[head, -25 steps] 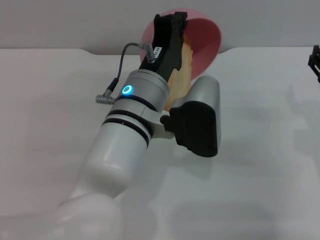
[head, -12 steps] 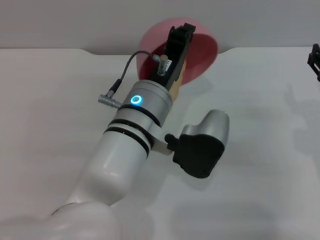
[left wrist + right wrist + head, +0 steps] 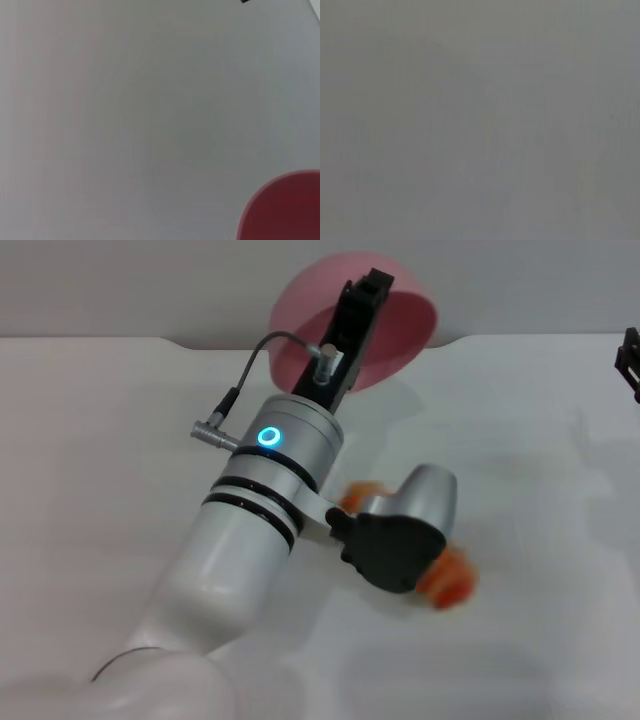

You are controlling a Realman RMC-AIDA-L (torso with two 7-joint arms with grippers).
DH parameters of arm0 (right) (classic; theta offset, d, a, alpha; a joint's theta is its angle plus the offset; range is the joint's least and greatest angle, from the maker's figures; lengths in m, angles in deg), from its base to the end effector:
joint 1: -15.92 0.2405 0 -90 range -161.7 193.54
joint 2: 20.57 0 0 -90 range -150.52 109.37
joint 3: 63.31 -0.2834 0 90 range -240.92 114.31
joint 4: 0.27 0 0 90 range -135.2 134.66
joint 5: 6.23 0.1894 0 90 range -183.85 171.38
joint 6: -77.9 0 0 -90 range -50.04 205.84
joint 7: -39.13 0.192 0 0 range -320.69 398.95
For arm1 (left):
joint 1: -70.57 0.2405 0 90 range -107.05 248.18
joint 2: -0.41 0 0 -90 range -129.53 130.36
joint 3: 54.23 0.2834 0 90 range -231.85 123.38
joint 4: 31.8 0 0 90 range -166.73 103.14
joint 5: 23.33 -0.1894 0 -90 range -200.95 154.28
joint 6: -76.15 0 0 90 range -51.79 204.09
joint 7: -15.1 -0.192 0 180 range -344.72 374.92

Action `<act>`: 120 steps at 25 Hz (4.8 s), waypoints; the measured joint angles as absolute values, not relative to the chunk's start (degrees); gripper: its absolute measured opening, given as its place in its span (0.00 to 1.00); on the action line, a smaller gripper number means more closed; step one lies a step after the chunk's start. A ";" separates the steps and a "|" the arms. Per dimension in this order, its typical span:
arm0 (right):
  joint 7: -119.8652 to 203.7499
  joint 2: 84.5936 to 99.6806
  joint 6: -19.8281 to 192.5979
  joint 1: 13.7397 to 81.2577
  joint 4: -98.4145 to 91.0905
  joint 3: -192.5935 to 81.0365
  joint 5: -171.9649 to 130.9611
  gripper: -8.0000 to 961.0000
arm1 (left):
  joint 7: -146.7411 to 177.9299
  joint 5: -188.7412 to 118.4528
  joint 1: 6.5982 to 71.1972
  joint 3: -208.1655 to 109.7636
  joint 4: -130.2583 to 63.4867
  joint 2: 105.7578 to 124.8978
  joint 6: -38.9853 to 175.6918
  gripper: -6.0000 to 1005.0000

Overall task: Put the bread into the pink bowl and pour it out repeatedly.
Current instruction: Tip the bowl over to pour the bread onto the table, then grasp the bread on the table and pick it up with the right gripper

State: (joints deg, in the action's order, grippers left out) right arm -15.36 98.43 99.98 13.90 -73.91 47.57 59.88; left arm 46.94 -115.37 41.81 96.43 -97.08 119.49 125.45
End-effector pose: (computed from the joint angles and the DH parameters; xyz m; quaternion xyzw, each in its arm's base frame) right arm 0.2939 0.3504 0.0080 -0.6772 0.2723 0.1702 0.6621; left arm -0.1088 0.3653 -0.1160 -0.6407 0.4664 0.1652 0.5871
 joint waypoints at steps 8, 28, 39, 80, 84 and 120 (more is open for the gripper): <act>-10.34 98.28 86.87 13.96 -76.82 43.37 60.04 0.85 | 56.65 -96.18 41.28 85.96 -107.04 119.48 125.61 0.05; 45.70 98.38 36.33 32.90 -81.72 35.44 4.55 0.85 | 29.51 -30.91 36.46 56.94 -112.29 118.74 136.72 0.05; 51.43 98.51 34.66 40.30 -77.51 46.28 4.90 0.85 | 25.53 -24.09 33.00 51.10 -103.61 118.68 135.48 0.05; 55.81 98.72 32.45 42.91 -72.69 54.56 17.26 0.85 | 23.11 -24.17 27.80 45.77 -95.26 118.68 132.75 0.05; 55.80 98.73 33.26 43.74 -70.78 54.98 17.33 0.85 | 23.10 -24.21 27.77 45.77 -95.26 118.70 132.74 0.05; 50.73 98.00 31.35 44.63 -79.69 52.73 12.51 0.44 | 22.59 -23.52 28.53 46.43 -95.96 118.86 132.86 0.05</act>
State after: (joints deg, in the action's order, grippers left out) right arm 50.73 98.00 31.35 44.63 -79.69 52.73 12.51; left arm 22.59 -23.52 28.53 46.43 -95.96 118.86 132.86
